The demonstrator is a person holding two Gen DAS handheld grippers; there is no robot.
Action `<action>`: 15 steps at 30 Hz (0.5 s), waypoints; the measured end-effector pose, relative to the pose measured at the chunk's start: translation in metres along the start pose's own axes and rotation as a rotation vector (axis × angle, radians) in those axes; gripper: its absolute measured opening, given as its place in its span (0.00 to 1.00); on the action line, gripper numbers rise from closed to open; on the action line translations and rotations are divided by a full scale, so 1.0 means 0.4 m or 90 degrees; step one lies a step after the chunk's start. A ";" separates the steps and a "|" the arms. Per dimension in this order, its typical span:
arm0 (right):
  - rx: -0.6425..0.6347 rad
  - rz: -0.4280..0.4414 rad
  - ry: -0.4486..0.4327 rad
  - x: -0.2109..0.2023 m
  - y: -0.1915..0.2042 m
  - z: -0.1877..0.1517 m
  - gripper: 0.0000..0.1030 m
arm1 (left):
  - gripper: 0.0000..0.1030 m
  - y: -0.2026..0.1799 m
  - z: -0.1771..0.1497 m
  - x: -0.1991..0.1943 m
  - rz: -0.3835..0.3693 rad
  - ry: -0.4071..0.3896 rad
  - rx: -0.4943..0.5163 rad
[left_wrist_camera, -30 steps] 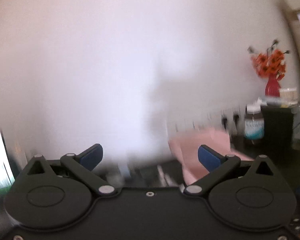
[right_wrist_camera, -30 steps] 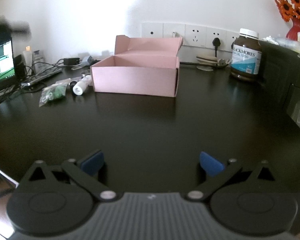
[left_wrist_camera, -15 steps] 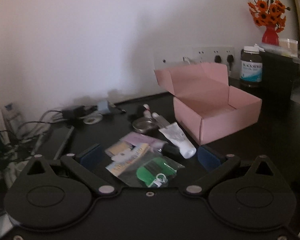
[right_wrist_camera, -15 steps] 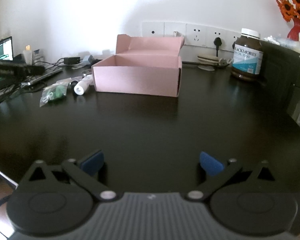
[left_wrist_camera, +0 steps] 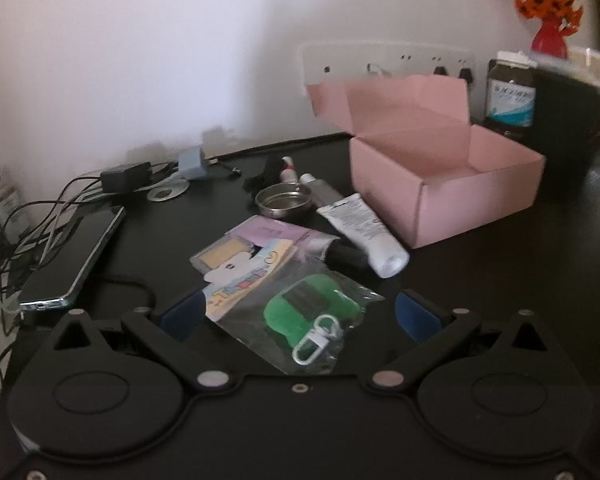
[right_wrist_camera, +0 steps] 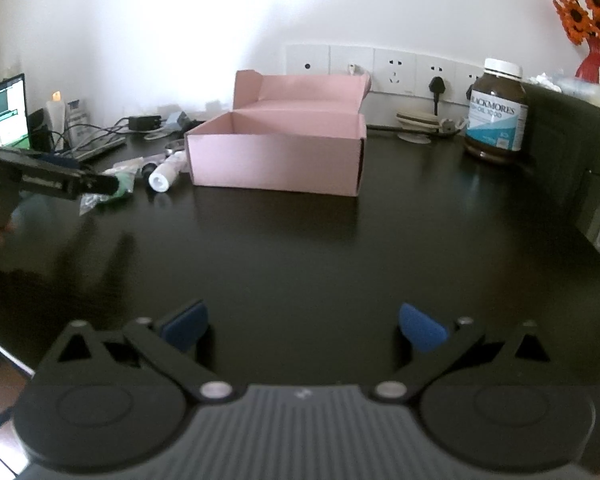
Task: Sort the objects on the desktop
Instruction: 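Lower the left tool over the clear bag and close its fingers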
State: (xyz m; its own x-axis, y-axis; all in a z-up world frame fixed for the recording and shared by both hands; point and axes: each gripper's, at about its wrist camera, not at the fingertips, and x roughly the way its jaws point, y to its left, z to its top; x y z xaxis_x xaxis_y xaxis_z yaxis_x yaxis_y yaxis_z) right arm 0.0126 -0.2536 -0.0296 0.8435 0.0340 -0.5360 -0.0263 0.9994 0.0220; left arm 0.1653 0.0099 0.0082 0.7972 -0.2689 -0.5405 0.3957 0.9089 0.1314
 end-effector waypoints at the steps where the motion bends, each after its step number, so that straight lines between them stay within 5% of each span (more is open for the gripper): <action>1: 0.000 0.000 -0.001 0.000 0.000 0.000 0.99 | 1.00 -0.002 0.003 0.005 0.006 0.000 0.006; 9: 0.001 -0.002 -0.003 0.000 0.004 -0.001 0.99 | 1.00 -0.027 0.012 0.021 0.031 -0.012 0.040; 15: 0.002 -0.003 -0.002 -0.001 0.005 -0.001 0.99 | 1.00 -0.019 0.014 0.030 -0.001 0.001 0.030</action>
State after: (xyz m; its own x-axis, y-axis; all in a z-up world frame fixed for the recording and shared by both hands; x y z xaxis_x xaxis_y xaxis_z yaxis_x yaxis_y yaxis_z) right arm 0.0120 -0.2516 -0.0296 0.8453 0.0291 -0.5335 -0.0206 0.9995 0.0219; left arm 0.1743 -0.0021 0.0053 0.7962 -0.2696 -0.5417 0.4179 0.8924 0.1701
